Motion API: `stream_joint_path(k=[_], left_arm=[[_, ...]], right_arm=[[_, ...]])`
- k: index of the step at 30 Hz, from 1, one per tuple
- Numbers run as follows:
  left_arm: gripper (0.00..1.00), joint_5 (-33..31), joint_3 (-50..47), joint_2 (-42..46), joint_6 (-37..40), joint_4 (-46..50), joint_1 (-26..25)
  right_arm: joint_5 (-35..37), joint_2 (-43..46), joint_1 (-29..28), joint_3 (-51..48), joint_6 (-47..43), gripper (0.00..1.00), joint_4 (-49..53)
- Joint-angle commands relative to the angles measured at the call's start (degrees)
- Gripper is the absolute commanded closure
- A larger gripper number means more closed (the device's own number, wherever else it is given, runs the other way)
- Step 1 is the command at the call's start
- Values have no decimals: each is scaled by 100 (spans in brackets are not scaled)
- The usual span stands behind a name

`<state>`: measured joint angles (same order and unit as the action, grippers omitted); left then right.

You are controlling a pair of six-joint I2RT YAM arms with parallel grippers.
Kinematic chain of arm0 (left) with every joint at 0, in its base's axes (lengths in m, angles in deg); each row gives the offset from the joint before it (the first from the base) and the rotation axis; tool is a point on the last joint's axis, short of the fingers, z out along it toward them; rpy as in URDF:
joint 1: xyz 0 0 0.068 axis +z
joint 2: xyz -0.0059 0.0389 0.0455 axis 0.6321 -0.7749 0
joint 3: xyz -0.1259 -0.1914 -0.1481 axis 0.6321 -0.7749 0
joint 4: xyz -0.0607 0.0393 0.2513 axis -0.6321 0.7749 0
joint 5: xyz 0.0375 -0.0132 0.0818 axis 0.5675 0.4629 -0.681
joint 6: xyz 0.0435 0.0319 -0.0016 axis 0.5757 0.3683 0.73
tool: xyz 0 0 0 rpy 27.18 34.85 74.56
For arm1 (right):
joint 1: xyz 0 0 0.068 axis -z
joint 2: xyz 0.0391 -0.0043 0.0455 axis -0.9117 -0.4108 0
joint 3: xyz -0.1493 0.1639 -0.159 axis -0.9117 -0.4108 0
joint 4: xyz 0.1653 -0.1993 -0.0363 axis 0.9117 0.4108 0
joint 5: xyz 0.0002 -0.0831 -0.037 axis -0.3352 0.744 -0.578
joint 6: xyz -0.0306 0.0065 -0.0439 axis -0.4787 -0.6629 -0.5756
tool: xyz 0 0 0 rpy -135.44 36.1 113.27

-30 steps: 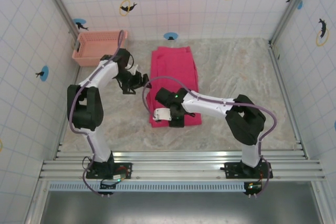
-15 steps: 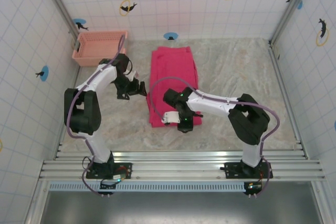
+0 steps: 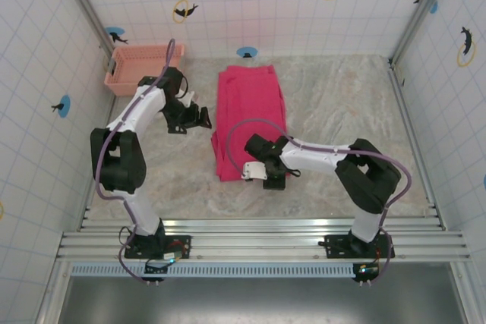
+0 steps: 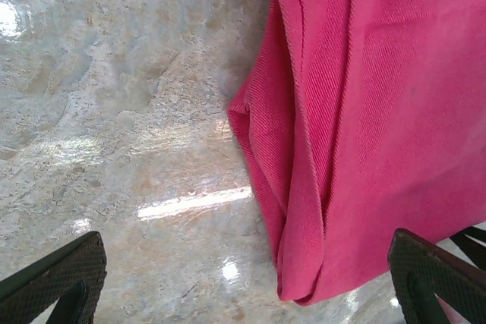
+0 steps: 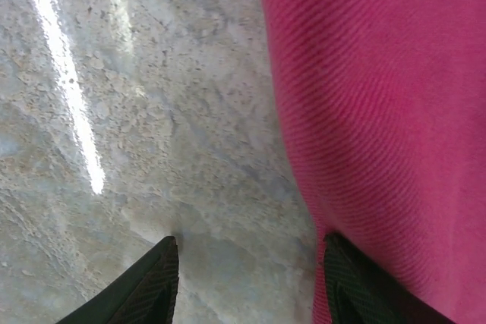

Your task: Roll up the long pants

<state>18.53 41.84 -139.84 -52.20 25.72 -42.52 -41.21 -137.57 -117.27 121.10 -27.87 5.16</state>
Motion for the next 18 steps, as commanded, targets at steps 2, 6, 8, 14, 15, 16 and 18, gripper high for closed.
stream_joint_path(k=[2, 6, 8, 14, 15, 16, 18], left_arm=[[2, -21, 174, -54, 154, 283, 31], [2, 75, 79, -38, 85, 176, 30], [3, 179, 5, 6, 50, 27, 22], [3, 426, 34, -31, -59, -110, 32], [2, 441, 75, -62, -37, -66, 24], [3, 449, 96, -85, -20, -45, 32], [2, 466, 103, -103, 2, -22, 34]], right_arm=[[265, 792, -53, -138, -49, 46, -180], [499, 1024, -77, -153, -145, 46, -180], [473, 967, -42, -195, -234, 44, -284], [260, 283, 88, -24, -16, 44, -254], [249, 201, 78, -42, -8, 44, -288], [314, 185, 57, -101, 2, 44, -409], [320, 142, 66, -213, -42, 43, -651]])
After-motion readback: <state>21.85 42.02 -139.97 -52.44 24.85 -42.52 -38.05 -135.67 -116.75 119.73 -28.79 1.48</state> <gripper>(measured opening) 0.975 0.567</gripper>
